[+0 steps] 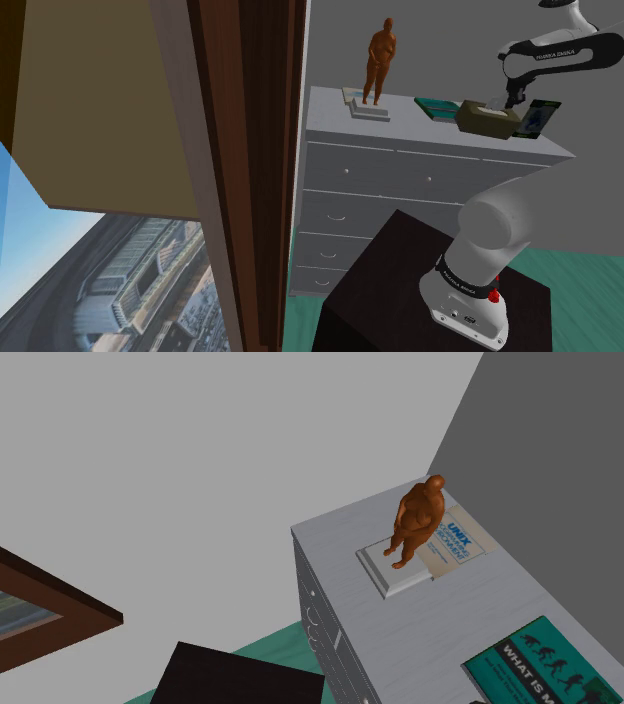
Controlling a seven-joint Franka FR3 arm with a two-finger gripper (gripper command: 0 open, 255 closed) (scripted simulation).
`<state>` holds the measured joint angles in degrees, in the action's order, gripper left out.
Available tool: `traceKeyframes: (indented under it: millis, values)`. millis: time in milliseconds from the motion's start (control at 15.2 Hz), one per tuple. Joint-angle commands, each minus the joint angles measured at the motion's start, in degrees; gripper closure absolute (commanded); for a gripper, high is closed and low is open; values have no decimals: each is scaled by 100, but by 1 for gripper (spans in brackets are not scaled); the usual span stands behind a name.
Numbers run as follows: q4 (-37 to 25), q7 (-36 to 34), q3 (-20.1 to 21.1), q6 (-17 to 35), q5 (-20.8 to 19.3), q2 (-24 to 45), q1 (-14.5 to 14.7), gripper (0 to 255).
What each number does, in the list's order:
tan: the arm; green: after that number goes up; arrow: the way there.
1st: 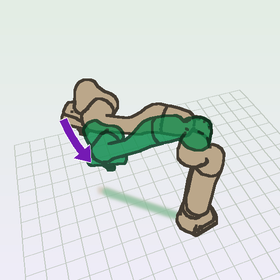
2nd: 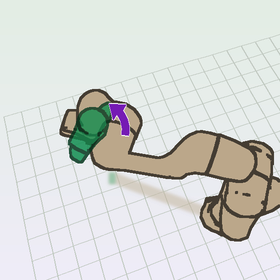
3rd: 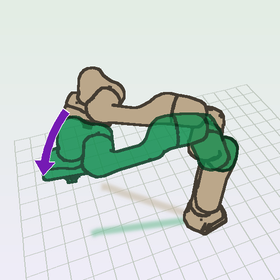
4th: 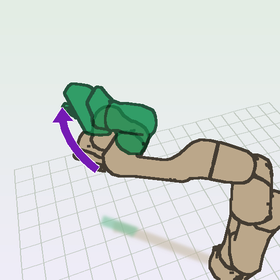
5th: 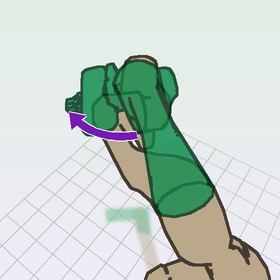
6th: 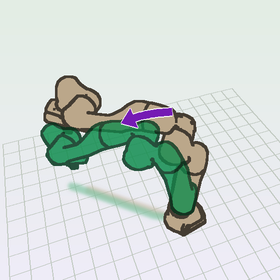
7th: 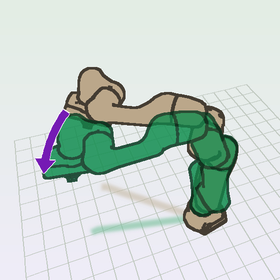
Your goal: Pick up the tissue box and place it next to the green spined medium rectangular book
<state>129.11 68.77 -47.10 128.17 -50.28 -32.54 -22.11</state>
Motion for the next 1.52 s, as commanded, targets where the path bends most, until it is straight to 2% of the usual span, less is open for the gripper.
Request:
traceKeyframes:
  millis: [0, 462, 528, 858, 1122, 1452]
  values:
    - [63, -37, -25, 71, -36, 9, -11, 255]
    - [63, -37, -26, 71, -36, 9, -11, 255]
    - [63, -37, -26, 71, -36, 9, -11, 0]
    - [63, -37, -26, 71, -36, 9, -11, 0]
    - [-59, 14, 612, -701, 105, -470, -169, 0]
    - [-59, 14, 613, -700, 106, -470, -170, 0]
